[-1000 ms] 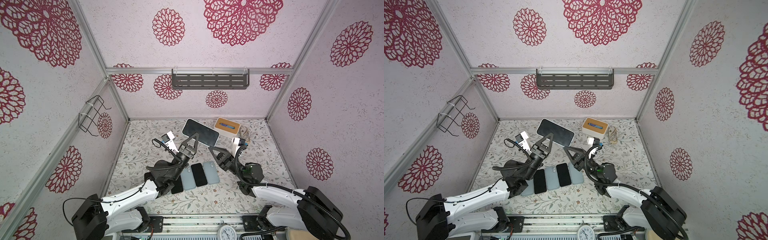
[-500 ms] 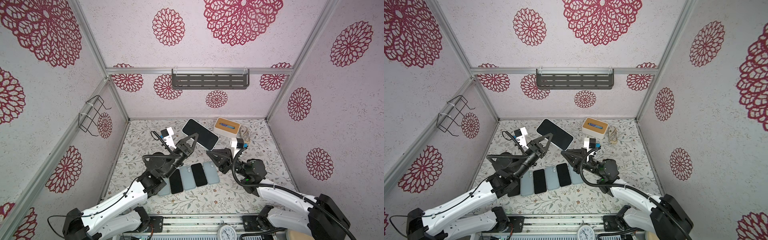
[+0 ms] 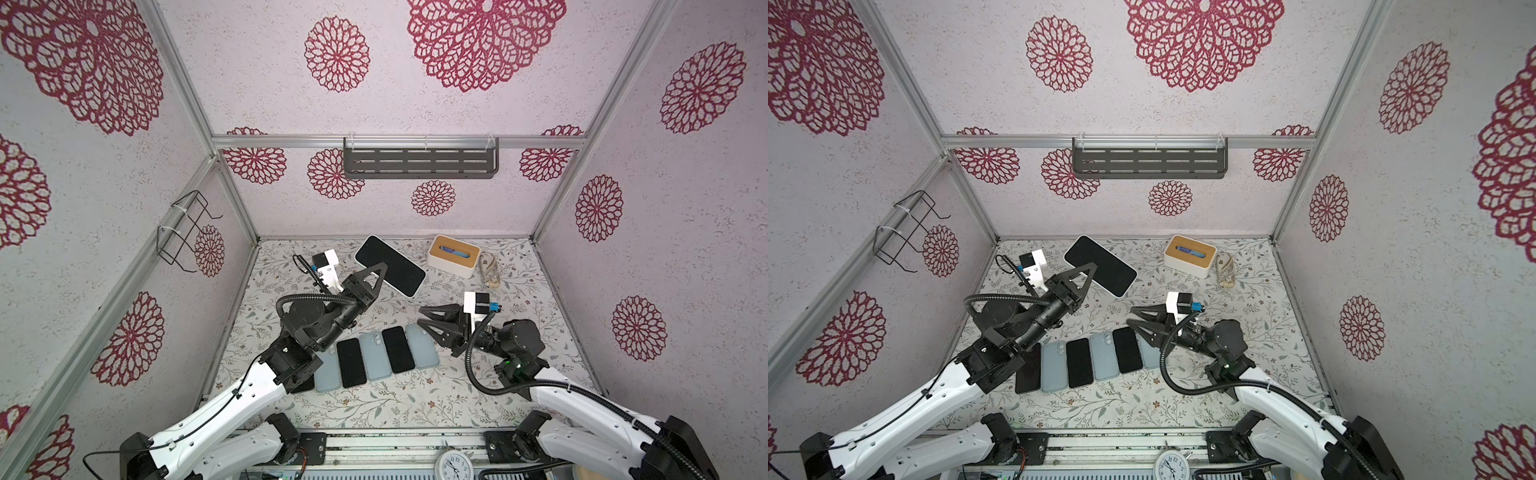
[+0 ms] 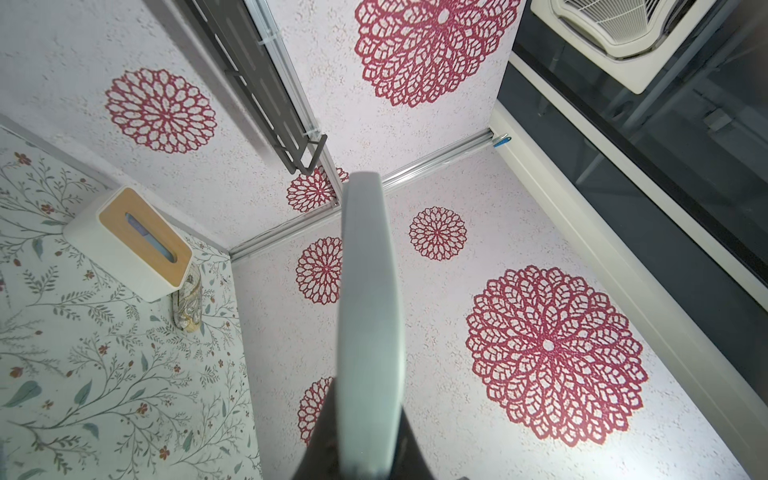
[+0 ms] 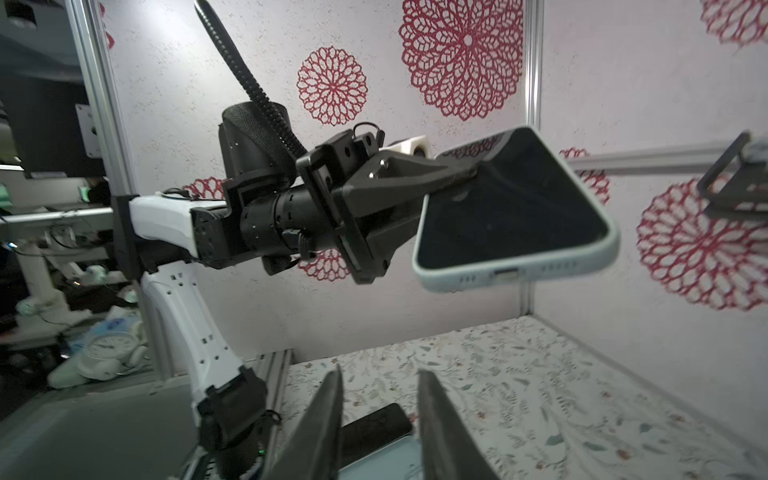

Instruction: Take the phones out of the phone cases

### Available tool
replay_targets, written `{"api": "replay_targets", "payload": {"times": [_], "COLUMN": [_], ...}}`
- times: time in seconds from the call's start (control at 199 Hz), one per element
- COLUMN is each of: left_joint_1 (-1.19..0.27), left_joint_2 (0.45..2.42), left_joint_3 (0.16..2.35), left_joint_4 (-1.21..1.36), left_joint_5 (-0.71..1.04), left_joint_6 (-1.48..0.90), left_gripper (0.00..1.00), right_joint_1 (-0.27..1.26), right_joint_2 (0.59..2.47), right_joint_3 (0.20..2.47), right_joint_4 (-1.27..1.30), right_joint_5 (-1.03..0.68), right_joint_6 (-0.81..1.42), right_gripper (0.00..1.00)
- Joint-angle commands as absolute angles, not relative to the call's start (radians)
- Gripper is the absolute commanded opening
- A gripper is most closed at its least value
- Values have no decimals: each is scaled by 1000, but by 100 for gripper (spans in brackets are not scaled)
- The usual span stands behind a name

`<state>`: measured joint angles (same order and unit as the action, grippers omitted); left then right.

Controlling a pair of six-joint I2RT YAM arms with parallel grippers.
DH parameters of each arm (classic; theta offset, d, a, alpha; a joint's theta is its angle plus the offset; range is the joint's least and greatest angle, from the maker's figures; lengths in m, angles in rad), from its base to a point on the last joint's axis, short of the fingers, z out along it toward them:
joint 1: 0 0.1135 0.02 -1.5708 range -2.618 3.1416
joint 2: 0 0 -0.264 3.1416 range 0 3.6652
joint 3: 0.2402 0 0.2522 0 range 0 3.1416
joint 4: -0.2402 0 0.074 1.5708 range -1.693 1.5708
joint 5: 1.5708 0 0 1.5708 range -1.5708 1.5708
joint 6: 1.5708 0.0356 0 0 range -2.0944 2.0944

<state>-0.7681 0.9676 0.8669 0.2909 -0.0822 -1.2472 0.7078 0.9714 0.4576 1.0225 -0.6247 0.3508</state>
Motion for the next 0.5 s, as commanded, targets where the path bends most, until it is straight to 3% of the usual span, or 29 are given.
{"api": "replay_targets", "payload": {"times": [0.0,0.176,0.497], "left_joint_1": [-762,-768,-785], "left_joint_2": [960,990,982], "left_joint_3": [854,834,818], "left_joint_4": [467,539,539], "left_joint_5": [-40,-25,-27], "left_joint_6": [-1232,-1239,-1228], "left_gripper": [0,0,0], "right_joint_1": [707,707,704], "right_joint_2": [992,1084,1179], "right_joint_3": [421,443,529], "right_joint_4": [1238,1418,1507], "right_joint_5": [-600,-570,-542], "right_joint_6": [492,662,798], "right_gripper": [62,74,73]}}
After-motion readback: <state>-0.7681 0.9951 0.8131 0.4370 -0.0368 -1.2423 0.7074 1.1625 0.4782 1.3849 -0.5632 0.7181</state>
